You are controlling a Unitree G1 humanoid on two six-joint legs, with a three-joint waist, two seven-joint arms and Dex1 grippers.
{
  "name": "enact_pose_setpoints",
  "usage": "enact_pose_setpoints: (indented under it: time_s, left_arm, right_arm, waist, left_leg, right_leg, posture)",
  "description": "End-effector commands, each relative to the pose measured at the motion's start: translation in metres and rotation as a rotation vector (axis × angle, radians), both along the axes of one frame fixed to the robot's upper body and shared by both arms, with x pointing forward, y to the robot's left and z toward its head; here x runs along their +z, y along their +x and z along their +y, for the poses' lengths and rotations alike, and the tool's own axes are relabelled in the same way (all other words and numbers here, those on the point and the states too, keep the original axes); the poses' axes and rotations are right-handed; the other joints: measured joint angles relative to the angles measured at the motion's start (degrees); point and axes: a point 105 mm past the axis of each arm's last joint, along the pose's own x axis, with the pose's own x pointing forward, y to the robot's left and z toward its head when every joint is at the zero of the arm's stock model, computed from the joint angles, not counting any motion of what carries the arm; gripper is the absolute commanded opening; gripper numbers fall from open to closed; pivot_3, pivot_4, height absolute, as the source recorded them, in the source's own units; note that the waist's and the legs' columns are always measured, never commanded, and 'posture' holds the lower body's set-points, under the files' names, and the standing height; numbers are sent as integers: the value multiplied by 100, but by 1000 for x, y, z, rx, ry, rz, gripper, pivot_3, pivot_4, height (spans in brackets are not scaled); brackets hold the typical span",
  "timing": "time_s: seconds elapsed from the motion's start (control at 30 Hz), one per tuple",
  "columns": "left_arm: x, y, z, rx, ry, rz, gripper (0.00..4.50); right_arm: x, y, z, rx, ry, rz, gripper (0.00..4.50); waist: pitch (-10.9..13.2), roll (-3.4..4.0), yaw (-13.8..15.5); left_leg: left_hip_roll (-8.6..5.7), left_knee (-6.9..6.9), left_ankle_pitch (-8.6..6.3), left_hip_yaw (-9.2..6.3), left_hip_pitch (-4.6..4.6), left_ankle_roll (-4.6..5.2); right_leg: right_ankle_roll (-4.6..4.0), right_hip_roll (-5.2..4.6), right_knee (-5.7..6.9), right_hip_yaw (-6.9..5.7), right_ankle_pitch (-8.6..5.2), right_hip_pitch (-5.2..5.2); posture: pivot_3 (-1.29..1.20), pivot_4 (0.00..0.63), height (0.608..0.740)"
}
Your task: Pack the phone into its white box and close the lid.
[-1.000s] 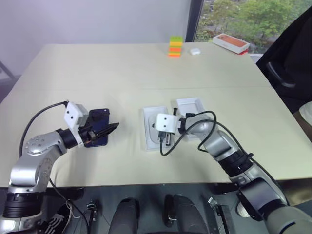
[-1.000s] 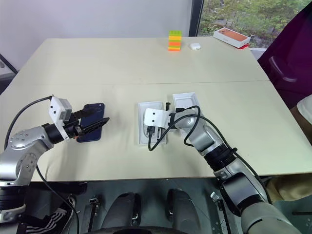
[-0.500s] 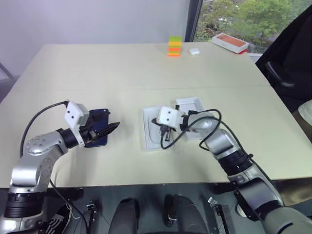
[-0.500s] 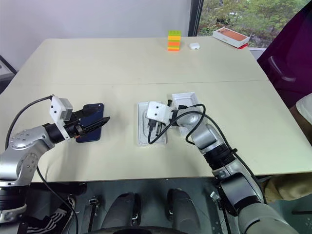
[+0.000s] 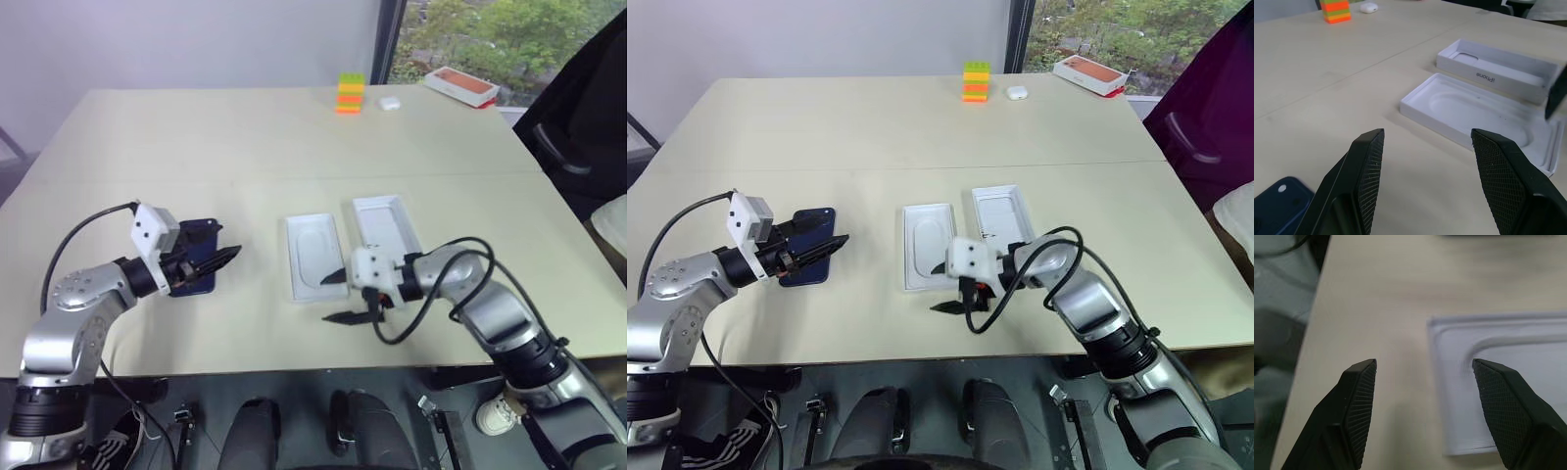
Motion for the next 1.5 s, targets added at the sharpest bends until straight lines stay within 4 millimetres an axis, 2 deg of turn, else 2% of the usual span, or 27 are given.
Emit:
enact_pose_setpoints:
  time_s: [0.03,0.17,0.4,0.5,0.63,0.93,1.17,1.33,1.5]
  left_arm:
    - [7,0,-1,-6,7,-28,3000]
    - [7,-2,0,-5,9,-24,3000]
    - [8,-1,0,-4,9,-27,3000]
    - [7,-1,-1,-5,8,-27,3000]
    - [7,-2,-2,-5,9,-28,3000]
    - [7,-2,-1,-3,8,-27,3000]
    - [6,-2,-2,-4,6,-25,3000]
    - [6,-2,-2,-3,5,-26,3000]
    - [4,-4,-1,3,6,-21,3000]
  right_arm:
    - [1,11,7,-28,11,-84,3251]
    - [5,20,10,-46,21,-118,3251]
    - [1,19,8,-27,-10,-106,3251]
    - [-9,19,3,-27,-60,-99,2398]
    - [-13,21,0,-27,-90,-114,623]
    - [-7,23,6,-30,-60,-130,623]
    - [7,52,11,-125,-15,-223,623]
    - [13,64,4,-150,-24,-246,623]
    - [10,54,-1,-100,-20,-183,623]
  waist:
    - [0,0,2]
    - [0,0,24]
    - [0,0,43]
    - [0,0,42]
    - [-2,-3,41]
    - [-2,-3,37]
    - [-2,-2,9]
    - [-1,-2,32]
    - [-1,-2,41]
  left_leg:
    - [0,0,0,1,0,0]
    - [-1,1,0,3,-1,0]
    - [-2,1,0,2,-1,0]
    - [-2,1,0,2,-1,0]
    - [-2,1,0,2,1,0]
    - [-2,1,0,1,3,0]
    - [-1,1,0,1,4,0]
    - [-2,1,0,2,1,0]
    - [-3,1,0,3,0,0]
  right_leg:
    - [0,0,0,0,0,0]
    - [0,-3,-1,0,0,1]
    - [-1,-4,-1,0,1,2]
    - [-1,-4,-1,0,1,1]
    - [0,-4,-1,0,0,4]
    - [-1,-4,-1,0,1,5]
    - [-2,-2,2,0,1,4]
    - [-19,-4,0,0,11,4]
    - [-18,-7,-1,0,11,4]
  posture:
    - [0,150,740]
    - [0,150,740]
    - [0,150,740]
    - [0,150,740]
    - [0,150,740]
    - [0,150,740]
    - [0,150,740]
    - [0,150,740]
    - [0,150,740]
